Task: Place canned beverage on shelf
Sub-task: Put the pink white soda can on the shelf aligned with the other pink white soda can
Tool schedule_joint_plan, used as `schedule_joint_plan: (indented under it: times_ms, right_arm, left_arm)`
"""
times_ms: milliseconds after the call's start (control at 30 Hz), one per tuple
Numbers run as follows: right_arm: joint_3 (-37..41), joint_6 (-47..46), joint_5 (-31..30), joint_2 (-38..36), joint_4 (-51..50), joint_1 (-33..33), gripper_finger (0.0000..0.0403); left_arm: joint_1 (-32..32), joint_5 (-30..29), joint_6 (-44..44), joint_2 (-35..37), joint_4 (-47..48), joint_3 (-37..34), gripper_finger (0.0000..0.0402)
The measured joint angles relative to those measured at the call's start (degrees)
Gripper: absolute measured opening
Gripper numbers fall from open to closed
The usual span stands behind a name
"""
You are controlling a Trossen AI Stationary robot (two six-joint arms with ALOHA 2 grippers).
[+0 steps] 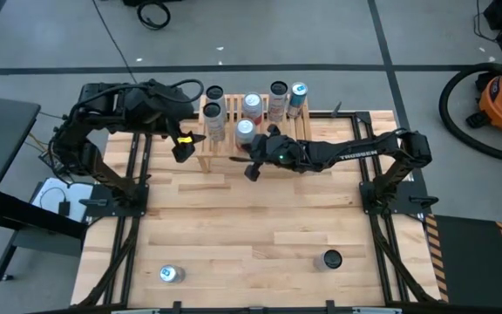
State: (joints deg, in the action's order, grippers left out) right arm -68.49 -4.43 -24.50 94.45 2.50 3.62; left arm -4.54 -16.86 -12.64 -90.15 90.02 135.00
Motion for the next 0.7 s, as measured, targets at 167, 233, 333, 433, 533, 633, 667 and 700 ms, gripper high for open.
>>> schedule_joint_plan:
  times_ms: [167, 233, 333, 433, 533, 633, 667, 700]
  right_arm:
    - [0.00, 0.09, -2.83, 0.00, -0.65, -0.05, 0.0009]
    - [0.00, 0.06, -2.84, 0.00, -1.23, -0.02, 0.0009]
    - [0.00, -0.87, -2.94, 0.00, -1.78, 0.00, 0.0009]
    - [0.00, -1.50, -4.59, 0.00, -2.31, -0.04, 0.0009]
    - [0.00, -2.04, -6.42, 0.00, -2.78, -0.03, 0.0009]
    - [0.00, -2.17, -7.97, 0.00, -2.88, -0.10, 0.0009]
    - [0.00, -2.64, -8.49, 0.00, -3.00, -0.16, 0.0009]
    - [0.00, -3.18, -8.98, -0.01, -3.23, -0.17, 0.0009]
  left_arm:
    - [0.00, 0.00, -0.02, 0.00, 0.00, 0.00, 0.0315]
    - [0.00, 0.00, -0.04, 0.00, 0.00, 0.00, 0.0315]
    - [0.00, 0.00, -0.04, 0.00, 0.00, 0.00, 0.0315]
    - [0.00, 0.00, -0.04, -0.02, 0.00, 0.00, 0.0315]
    - [0.00, 0.00, -0.04, -0.02, 0.00, 0.00, 0.0315]
    - [0.00, 0.00, -0.04, -0.02, 0.00, 0.00, 0.0315]
    - [0.00, 0.00, -0.04, -0.02, 0.00, 0.00, 0.0315]
    - [0.00, 0.00, -0.04, -0.02, 0.00, 0.00, 0.0315]
